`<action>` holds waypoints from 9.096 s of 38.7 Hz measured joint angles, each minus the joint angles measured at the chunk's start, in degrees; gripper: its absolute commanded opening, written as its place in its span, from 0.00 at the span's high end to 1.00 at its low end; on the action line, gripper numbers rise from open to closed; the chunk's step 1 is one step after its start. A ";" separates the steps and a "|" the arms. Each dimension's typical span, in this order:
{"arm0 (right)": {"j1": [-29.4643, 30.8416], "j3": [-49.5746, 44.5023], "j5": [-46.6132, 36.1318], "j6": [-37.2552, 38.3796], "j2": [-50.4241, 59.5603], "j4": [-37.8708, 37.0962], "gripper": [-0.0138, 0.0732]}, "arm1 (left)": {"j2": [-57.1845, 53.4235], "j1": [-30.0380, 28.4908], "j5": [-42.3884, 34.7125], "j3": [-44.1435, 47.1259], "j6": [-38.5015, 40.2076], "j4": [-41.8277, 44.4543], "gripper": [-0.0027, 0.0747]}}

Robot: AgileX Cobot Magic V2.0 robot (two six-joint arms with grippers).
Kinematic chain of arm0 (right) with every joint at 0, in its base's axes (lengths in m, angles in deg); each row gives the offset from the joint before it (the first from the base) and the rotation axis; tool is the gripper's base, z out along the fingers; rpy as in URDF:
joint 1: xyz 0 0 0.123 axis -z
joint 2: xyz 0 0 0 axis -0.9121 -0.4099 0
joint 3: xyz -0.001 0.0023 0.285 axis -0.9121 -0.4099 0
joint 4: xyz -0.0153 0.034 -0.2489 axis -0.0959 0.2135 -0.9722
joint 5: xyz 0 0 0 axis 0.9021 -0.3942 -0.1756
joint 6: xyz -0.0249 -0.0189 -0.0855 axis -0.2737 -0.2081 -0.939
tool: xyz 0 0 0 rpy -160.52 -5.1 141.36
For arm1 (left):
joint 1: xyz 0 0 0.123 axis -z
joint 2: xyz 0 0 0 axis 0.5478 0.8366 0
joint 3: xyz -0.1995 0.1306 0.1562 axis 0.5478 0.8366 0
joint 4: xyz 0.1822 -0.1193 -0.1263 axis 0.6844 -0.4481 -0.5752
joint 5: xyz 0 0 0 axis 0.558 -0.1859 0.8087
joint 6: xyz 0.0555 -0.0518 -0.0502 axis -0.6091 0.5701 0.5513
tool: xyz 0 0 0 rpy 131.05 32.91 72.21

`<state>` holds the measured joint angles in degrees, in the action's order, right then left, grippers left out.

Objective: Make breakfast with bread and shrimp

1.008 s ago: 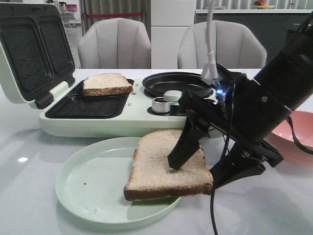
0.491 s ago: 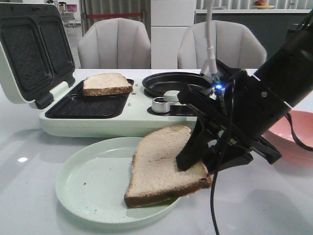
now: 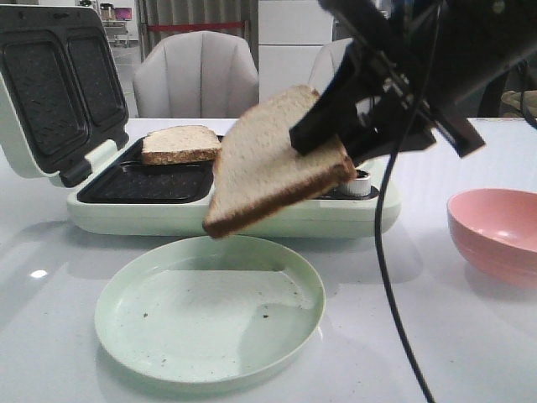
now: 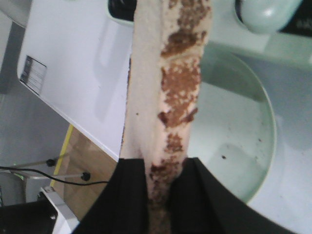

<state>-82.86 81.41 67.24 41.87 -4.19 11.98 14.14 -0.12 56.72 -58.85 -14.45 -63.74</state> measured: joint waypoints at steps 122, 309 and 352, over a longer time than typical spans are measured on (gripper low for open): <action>-7.98 -10.53 5.63 34.26 42.62 -62.85 0.45 | 6.25 0.00 4.28 -4.92 -0.05 -0.22 0.35; 16.31 -1.68 7.91 34.26 20.23 -59.87 0.17 | 6.23 -9.12 -7.51 2.22 -49.88 -51.05 0.84; 22.33 4.05 -6.00 34.26 -11.61 -62.40 0.27 | 6.23 -9.12 -7.64 2.22 -49.88 -51.13 0.84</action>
<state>-60.53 85.46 61.23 76.13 -15.80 -50.41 20.37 -9.23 49.08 -56.63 -64.33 -114.87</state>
